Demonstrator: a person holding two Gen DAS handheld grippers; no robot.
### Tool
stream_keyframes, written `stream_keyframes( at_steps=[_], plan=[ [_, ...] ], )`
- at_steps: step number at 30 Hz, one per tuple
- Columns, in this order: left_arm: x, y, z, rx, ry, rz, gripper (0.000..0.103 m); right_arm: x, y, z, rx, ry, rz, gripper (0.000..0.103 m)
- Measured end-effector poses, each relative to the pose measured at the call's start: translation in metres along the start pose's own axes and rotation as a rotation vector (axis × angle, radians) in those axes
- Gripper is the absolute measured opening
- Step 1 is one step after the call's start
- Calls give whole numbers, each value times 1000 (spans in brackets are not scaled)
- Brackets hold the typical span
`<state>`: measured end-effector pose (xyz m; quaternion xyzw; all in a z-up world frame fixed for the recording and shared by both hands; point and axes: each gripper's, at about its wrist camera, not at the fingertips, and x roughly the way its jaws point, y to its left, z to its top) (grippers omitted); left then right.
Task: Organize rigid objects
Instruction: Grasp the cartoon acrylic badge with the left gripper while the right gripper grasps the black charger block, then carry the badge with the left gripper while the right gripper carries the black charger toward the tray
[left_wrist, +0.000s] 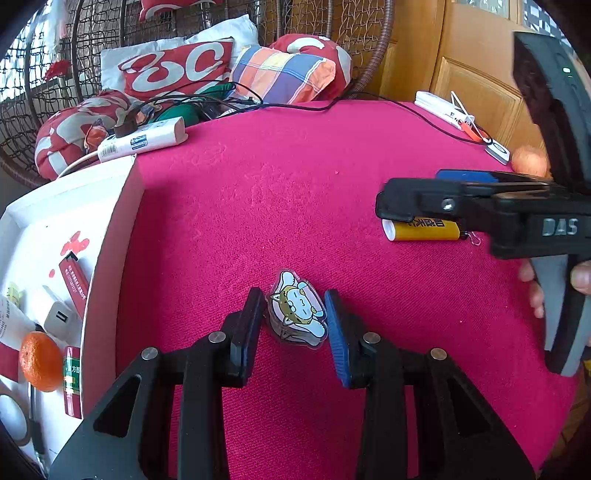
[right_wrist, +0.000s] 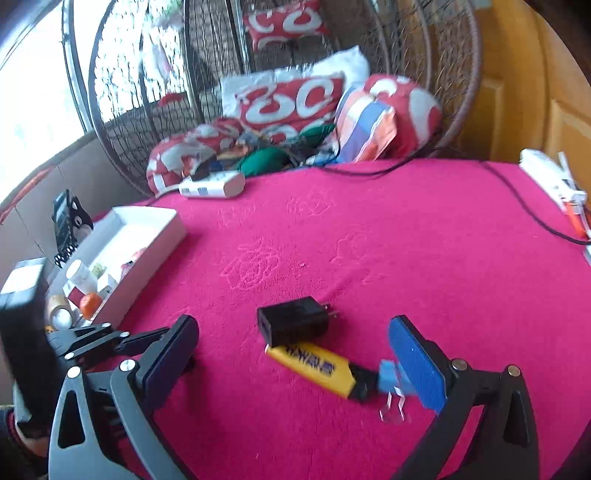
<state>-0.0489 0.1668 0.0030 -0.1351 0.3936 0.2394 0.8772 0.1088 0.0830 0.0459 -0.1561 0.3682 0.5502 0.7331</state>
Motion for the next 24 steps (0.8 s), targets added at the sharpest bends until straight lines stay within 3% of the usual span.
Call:
stream_keyframes(
  at_steps=[6,10,14,24],
  plan=[
    [0,0,0,3,0,4,33,27,3,-3,-37,67,1,101],
    [0,0,0,3,0,5,33,25,14,-4,-113,68,-30,61],
    [0,0,-1,0,-1,1,33,9,18,-6,-113,7,-43,61],
    [-8,-2,-1,11,-49,14,33,-73,49,-19,-53,-217,34,61]
  ],
)
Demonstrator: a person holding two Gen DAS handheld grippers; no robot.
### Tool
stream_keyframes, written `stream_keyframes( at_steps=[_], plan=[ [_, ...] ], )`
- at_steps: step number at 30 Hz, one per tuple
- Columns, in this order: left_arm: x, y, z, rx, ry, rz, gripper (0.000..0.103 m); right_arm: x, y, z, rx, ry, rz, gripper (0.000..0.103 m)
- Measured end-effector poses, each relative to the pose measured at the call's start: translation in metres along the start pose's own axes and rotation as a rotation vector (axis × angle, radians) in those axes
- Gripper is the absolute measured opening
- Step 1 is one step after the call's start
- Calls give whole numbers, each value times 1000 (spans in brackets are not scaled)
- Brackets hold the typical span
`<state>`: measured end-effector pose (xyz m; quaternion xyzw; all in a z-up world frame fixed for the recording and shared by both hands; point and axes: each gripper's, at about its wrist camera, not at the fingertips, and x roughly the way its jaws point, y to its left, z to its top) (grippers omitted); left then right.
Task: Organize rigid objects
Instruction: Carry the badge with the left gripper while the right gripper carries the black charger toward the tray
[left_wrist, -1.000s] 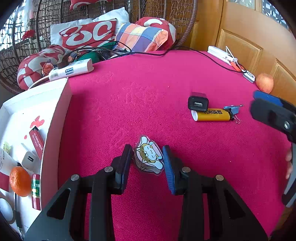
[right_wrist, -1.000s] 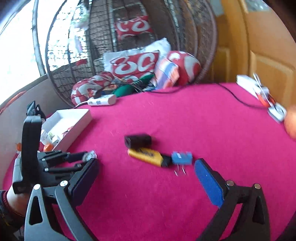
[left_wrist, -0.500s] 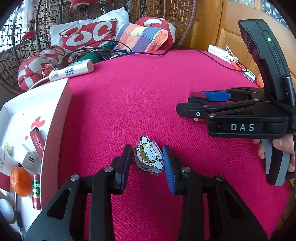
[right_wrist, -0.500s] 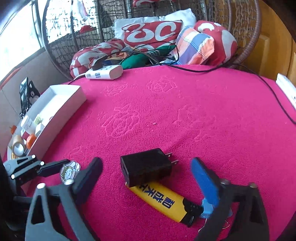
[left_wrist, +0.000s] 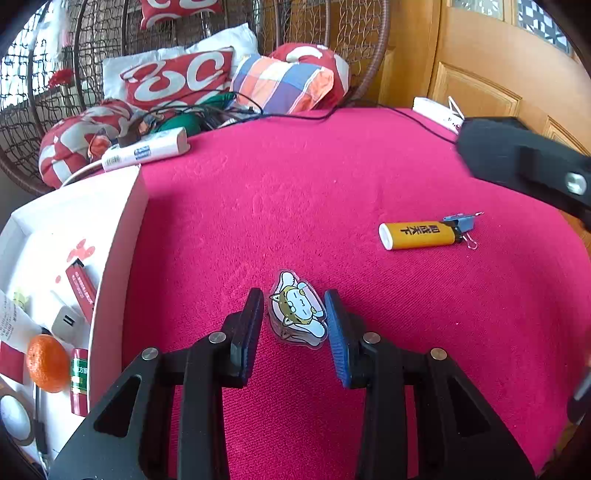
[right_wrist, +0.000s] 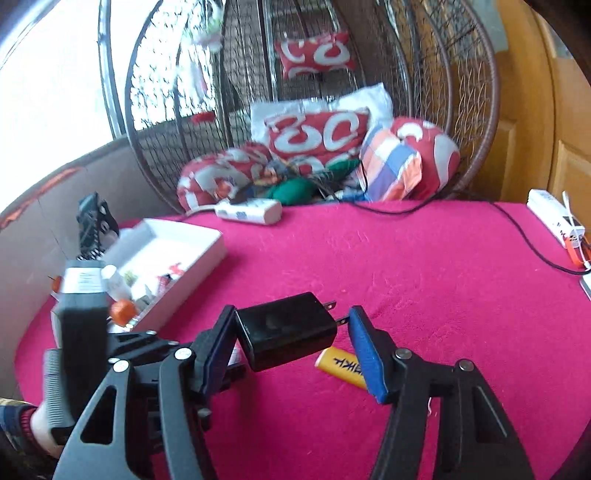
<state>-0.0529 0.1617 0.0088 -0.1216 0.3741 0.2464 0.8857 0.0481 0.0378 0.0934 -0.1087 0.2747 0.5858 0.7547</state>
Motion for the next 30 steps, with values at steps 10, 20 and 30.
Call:
stream_keyframes(
  at_steps=[10,20,30],
  plan=[
    [-43,-5,-5,-17,-102,-33,33,-41,16,1,23,-73,13,61],
    [-102,-5,-7,-38,-215,-48,33,-55,31,1,34,-96,51,61],
    [-123,3,-10,-53,-259,-40,33,-60,45,0,14,-101,71,61]
  ],
)
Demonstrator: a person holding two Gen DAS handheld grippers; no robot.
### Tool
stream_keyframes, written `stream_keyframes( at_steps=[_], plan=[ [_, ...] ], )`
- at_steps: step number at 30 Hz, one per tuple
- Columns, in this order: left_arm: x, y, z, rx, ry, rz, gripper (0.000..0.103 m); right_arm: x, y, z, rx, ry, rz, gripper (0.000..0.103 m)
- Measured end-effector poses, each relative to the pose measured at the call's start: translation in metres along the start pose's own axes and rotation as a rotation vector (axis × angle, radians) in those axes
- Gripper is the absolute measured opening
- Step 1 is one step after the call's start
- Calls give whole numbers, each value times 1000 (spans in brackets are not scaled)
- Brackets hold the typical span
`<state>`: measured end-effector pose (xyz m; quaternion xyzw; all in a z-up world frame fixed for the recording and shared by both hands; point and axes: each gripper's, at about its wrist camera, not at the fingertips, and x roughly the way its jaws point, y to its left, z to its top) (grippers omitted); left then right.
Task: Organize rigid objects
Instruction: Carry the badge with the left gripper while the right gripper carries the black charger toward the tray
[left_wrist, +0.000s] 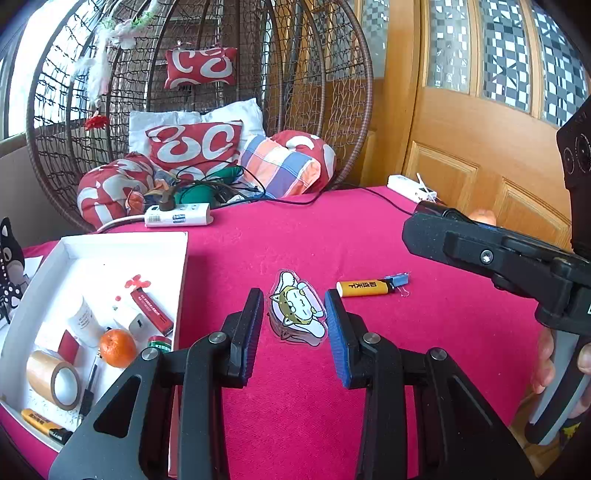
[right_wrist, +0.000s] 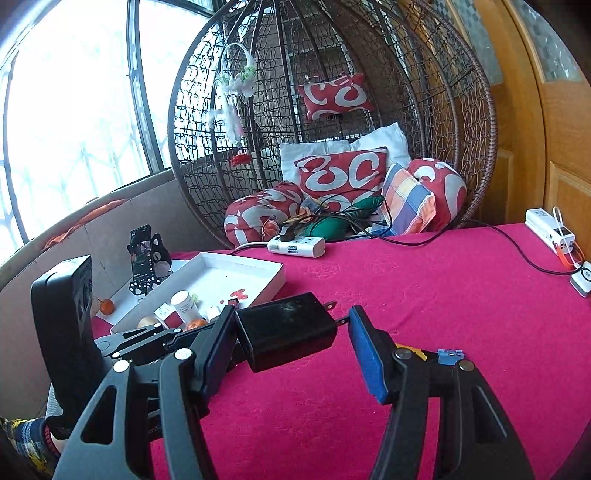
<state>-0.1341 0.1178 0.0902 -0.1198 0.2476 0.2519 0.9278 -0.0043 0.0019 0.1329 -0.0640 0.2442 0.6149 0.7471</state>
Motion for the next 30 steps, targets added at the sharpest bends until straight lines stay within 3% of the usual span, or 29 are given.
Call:
stream_keyframes(
  at_steps=[30],
  plan=[
    [-46,58,3,-127,-103,50,33,10,45,1,-68,37,52,61]
  ],
)
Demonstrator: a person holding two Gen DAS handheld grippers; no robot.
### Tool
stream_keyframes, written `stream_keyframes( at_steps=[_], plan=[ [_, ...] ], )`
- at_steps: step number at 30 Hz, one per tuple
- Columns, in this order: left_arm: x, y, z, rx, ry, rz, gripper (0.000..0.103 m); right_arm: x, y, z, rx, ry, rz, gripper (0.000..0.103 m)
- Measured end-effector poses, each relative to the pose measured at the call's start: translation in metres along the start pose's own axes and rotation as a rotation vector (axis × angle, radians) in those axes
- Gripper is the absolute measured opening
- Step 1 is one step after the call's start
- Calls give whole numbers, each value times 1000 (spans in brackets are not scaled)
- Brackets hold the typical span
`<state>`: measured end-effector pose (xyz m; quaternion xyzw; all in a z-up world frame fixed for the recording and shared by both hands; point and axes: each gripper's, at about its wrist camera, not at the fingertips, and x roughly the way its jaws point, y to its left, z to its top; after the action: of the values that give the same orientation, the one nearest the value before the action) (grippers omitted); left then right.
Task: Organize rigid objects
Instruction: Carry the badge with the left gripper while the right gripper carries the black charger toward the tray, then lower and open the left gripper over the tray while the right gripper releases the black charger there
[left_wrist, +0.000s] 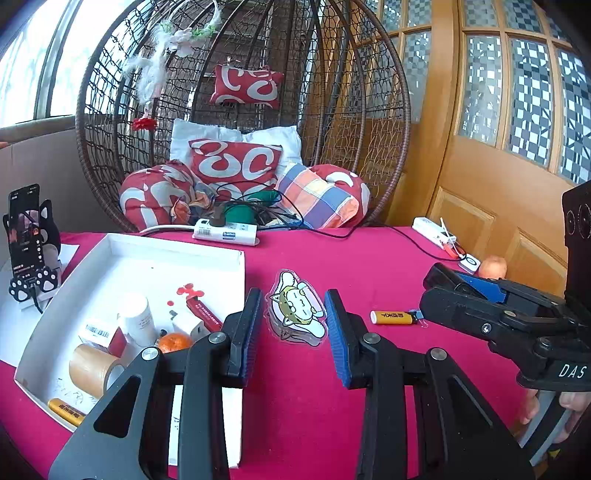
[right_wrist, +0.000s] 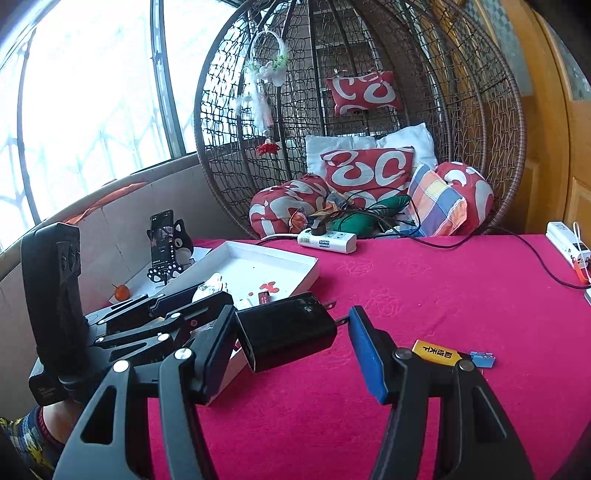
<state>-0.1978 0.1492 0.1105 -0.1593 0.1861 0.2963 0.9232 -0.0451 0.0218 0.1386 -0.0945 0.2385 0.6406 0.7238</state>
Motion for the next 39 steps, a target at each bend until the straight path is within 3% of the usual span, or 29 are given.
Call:
stream_keyframes(
  at_steps=[30,39],
  plan=[
    [-20,107,0,-176,-59,136,33,67,62,27,-154,76,72,61],
    [-21,125,8,-180,-78,171,33,85,77,31,-180,94,93,61]
  ],
)
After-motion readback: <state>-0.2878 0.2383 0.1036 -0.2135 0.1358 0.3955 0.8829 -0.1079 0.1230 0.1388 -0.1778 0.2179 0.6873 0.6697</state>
